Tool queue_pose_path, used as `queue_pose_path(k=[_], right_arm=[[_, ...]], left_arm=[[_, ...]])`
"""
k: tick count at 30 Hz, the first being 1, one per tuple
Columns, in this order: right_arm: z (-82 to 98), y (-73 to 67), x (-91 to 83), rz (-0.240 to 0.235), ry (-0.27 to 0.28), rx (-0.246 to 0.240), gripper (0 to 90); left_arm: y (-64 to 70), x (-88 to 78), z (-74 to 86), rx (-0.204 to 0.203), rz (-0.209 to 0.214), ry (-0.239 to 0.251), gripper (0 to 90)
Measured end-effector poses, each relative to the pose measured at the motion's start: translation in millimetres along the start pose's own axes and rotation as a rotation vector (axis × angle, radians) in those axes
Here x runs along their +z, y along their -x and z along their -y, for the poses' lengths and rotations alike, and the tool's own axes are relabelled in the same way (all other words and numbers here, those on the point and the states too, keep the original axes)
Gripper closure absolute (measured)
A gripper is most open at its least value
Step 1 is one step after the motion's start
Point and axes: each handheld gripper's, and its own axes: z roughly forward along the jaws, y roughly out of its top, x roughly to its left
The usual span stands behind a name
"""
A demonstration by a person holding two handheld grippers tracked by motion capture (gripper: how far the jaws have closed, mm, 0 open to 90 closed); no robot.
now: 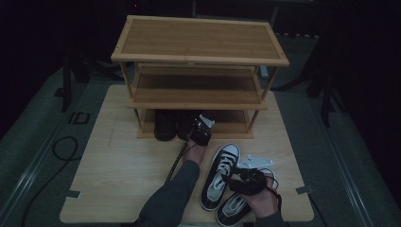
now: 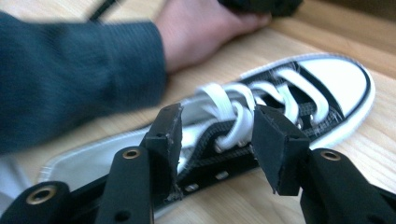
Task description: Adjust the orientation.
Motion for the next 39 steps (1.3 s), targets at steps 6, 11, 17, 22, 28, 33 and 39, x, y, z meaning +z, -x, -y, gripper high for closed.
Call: queue_pose_path(k=[6,11,17,22,28,33,39], right_arm=[[-4.7,2.8,5.9,-0.050,-0.058,0.025,71.5],[-7.4,2.8,8.0,-0.039,-0.072,0.002,82.0],[-9.0,5.3,4.9,-0.010,-0.054,-0.009,85.5],[-12.2,5.5,-0.4,0.056,-0.017,-0.020,86.4],[-19.9,8.5,-1.5,0.085,0.013,-0.030,86.6],[-28.5,14.1,-3.3,0.103,0.038,-0.040,86.8],[-39.8,23.2,-9.1,0.111,0.093,-0.063,86.9]], left_arm=[[-0.1,0.1,0.0,-0.002,0.001,0.001,89.6],[-0.2,0.1,0.0,-0.001,0.002,0.001,89.6],[-0.1,0.1,0.0,-0.001,0.001,0.001,89.6],[0.0,0.1,0.0,-0.001,0.001,0.001,89.6],[-0.1,0.0,-0.1,0.000,0.001,0.000,89.7],[-0.1,0.0,-0.1,0.001,0.000,0.000,89.7],[0.0,-0.1,-0.1,0.002,0.000,-0.001,89.7]])
